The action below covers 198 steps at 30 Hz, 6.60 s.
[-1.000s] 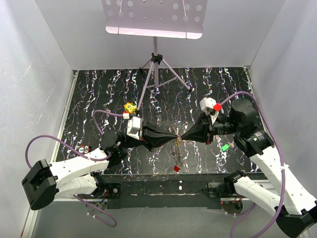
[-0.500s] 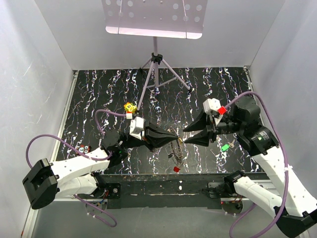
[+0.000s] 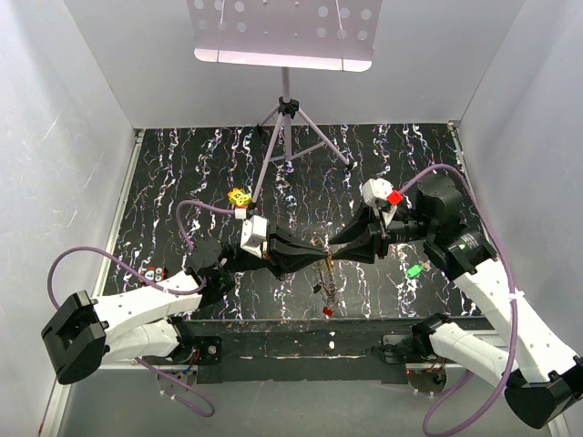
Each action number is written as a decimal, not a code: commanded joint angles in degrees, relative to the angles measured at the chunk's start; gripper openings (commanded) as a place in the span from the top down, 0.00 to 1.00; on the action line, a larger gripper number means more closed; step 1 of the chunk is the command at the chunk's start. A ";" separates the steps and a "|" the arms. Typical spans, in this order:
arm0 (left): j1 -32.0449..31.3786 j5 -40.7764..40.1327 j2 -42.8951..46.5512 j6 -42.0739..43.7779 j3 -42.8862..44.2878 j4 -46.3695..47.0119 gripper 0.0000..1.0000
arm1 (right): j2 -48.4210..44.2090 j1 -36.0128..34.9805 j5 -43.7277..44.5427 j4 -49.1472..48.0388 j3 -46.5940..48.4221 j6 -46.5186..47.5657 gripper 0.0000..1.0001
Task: Put the keys on the keyring
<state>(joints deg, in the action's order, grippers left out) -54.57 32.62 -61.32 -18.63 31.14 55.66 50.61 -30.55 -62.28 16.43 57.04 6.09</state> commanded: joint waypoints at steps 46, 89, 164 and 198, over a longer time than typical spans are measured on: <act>2.36 6.76 -8.55 25.41 32.50 -67.81 0.35 | 18.03 -2.15 22.29 64.25 31.73 53.77 0.99; 0.60 7.98 -14.18 9.84 26.52 -44.67 0.65 | 19.79 -0.48 16.93 60.83 32.09 45.42 0.99; 0.60 9.22 1.64 7.56 8.68 -17.34 1.00 | 1.07 5.85 -9.61 3.79 5.28 -2.13 0.53; 1.13 5.70 6.39 9.40 5.78 -16.20 1.00 | 3.44 2.51 -7.85 14.61 7.04 2.53 0.99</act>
<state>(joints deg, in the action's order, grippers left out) -53.82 39.70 -57.63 -10.11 36.67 35.20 53.52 -27.77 -69.78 29.41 62.19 9.39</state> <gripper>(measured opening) 0.013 0.021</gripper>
